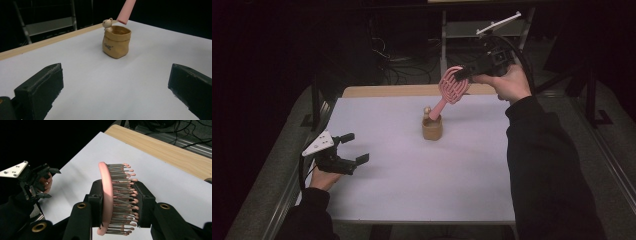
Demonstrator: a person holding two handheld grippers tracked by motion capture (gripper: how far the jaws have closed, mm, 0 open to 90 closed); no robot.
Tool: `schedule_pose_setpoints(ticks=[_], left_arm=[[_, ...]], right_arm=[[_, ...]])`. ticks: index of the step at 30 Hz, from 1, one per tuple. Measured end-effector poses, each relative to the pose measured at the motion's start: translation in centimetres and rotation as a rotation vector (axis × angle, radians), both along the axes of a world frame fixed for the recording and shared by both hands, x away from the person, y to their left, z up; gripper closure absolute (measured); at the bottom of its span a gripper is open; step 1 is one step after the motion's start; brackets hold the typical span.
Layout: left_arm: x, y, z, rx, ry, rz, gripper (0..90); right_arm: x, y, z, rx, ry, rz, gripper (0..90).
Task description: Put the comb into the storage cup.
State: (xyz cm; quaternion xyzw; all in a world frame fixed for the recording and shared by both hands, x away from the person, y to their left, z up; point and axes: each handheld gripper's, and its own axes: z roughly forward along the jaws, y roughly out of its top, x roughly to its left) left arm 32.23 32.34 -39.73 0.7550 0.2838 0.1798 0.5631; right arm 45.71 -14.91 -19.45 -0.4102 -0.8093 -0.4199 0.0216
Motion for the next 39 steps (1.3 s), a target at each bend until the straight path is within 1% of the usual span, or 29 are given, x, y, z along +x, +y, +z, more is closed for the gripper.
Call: schedule_pose_setpoints(ticks=[5, 11, 15, 19, 24, 25, 29, 34, 37, 39], left_arm=[[-0.1, 1.0, -0.6, -0.001, 0.014, 0.033, 0.0], [-0.1, 1.8, -1.0, -0.013, 0.019, 0.057, 0.0], [-0.2, 2.0, -1.0, -0.023, 0.012, 0.065, 0.0], [-0.3, 2.1, -1.4, -0.011, 0.013, 0.073, 0.0], [-0.5, 2.1, -1.7, -0.012, 0.022, 0.071, 0.0], [-0.6, 2.2, -1.9, -0.020, 0.022, 0.073, 0.0], [-0.7, 2.2, -2.0, -0.024, 0.031, 0.074, 0.0], [-0.7, 1.9, -2.1, -0.010, 0.037, 0.064, 0.0], [-0.6, 2.0, -2.1, -0.010, 0.043, 0.067, 0.0], [-0.5, 2.0, -2.2, -0.002, 0.044, 0.071, 0.0]], right_arm=[[0.3, 0.3, -0.4, -0.009, 0.013, 0.001, 63.2], [0.7, 0.4, -1.1, -0.016, 0.030, -0.008, 63.3], [0.8, 0.5, -1.5, -0.015, 0.038, -0.004, 63.2], [0.9, 0.6, -2.0, -0.017, 0.046, -0.002, 63.3], [1.2, 0.6, -2.7, -0.018, 0.056, -0.008, 63.2], [1.2, 0.6, -2.9, -0.018, 0.059, -0.008, 63.2], [1.5, 0.8, -3.6, -0.017, 0.071, -0.012, 63.2], [1.9, 1.2, -4.3, -0.021, 0.088, -0.013, 63.2], [2.0, 1.4, -4.6, -0.013, 0.092, -0.010, 63.2], [2.1, 1.5, -4.8, -0.016, 0.094, -0.012, 63.2]])
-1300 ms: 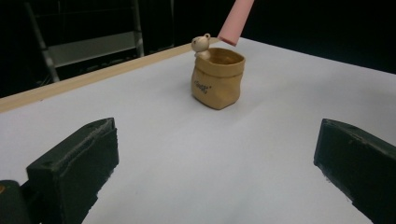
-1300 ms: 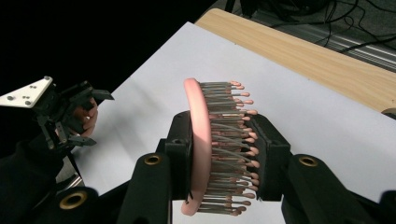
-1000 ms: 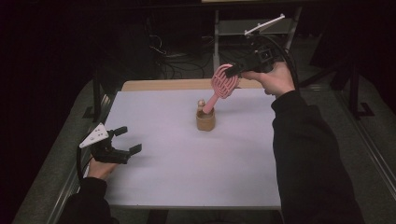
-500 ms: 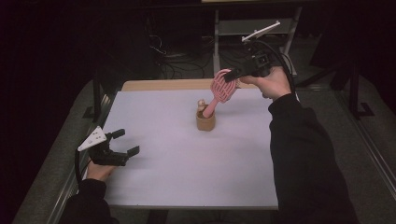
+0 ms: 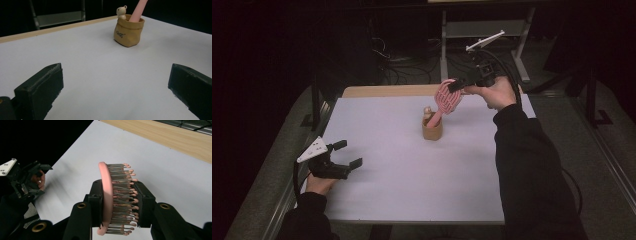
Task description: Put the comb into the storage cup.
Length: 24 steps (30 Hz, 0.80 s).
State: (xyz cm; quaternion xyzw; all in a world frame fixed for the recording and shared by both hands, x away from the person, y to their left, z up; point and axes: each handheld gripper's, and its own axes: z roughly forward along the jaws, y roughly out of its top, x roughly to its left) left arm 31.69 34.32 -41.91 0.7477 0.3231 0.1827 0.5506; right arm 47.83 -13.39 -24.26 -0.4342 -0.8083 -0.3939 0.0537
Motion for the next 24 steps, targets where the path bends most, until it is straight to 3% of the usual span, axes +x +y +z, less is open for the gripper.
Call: schedule_pose_setpoints(ticks=[14, 19, 23, 24], left_arm=[[0.2, -0.1, -0.1, -0.007, -0.001, -0.007, 0.0], [0.2, 0.0, -0.1, -0.011, -0.002, -0.004, 0.0], [0.2, 0.0, -0.1, -0.012, -0.004, -0.003, 0.0], [0.2, 0.0, -0.1, -0.012, -0.004, -0.003, 0.0]], right_arm=[[0.9, 0.6, -1.5, 0.024, 0.027, -0.007, 63.1], [1.1, 0.3, -1.7, 0.038, 0.037, -0.019, 63.1], [1.1, 0.2, -2.5, 0.014, 0.037, -0.042, 62.9], [1.1, 0.1, -2.6, 0.030, 0.037, -0.051, 62.9]])
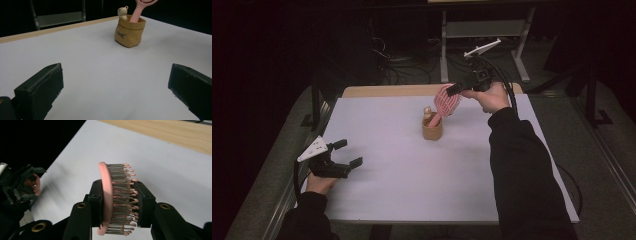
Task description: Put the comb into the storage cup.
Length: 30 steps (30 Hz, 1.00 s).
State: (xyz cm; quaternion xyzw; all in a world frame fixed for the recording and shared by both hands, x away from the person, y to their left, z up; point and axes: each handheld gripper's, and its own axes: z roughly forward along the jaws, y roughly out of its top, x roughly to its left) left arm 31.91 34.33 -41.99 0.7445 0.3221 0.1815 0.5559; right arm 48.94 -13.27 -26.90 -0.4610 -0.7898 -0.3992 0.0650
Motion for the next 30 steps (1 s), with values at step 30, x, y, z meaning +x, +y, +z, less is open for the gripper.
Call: schedule_pose_setpoints(ticks=[30], left_arm=[[0.1, 0.0, 0.1, -0.040, -0.005, 0.010, 0.0]], right_arm=[[-0.5, -2.8, -1.3, 0.038, -0.035, -0.052, 47.9]])
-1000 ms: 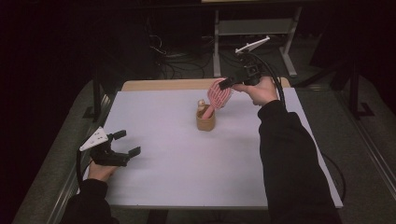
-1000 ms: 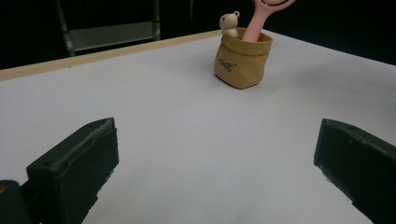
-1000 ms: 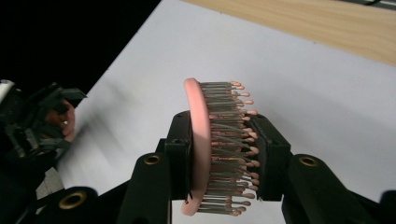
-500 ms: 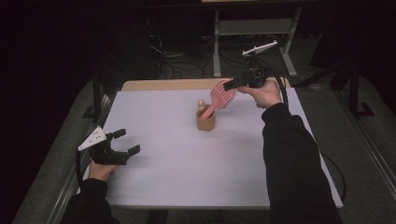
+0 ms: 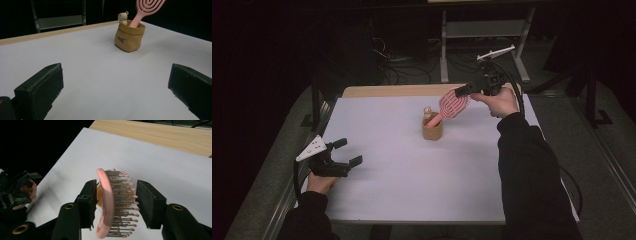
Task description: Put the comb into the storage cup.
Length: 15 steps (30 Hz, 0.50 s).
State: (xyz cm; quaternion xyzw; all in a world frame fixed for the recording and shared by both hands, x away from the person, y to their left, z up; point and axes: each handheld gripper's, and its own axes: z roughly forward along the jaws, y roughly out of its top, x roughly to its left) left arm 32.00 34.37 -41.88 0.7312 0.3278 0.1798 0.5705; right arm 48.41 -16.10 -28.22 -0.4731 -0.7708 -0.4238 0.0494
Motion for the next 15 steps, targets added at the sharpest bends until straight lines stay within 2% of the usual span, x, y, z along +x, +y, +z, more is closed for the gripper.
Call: schedule_pose_setpoints(ticks=[8, 12, 14, 15], left_arm=[[0.0, -0.1, 0.0, 0.017, 0.016, -0.002, 0.0], [0.0, -0.1, -0.1, 0.022, 0.018, -0.004, 0.0], [0.0, -0.1, -0.1, 0.018, 0.017, -0.004, 0.0], [0.0, -0.1, -0.1, 0.017, 0.017, -0.004, 0.0]], right_arm=[[-0.3, -0.4, -0.1, -0.026, -0.013, 0.010, 35.7], [-0.4, -0.7, -0.2, -0.064, -0.023, 0.016, 21.4], [-0.6, -0.9, -0.2, -0.070, -0.049, 0.001, 13.2], [-0.7, -1.0, -0.2, -0.076, -0.066, -0.006, 12.5]])
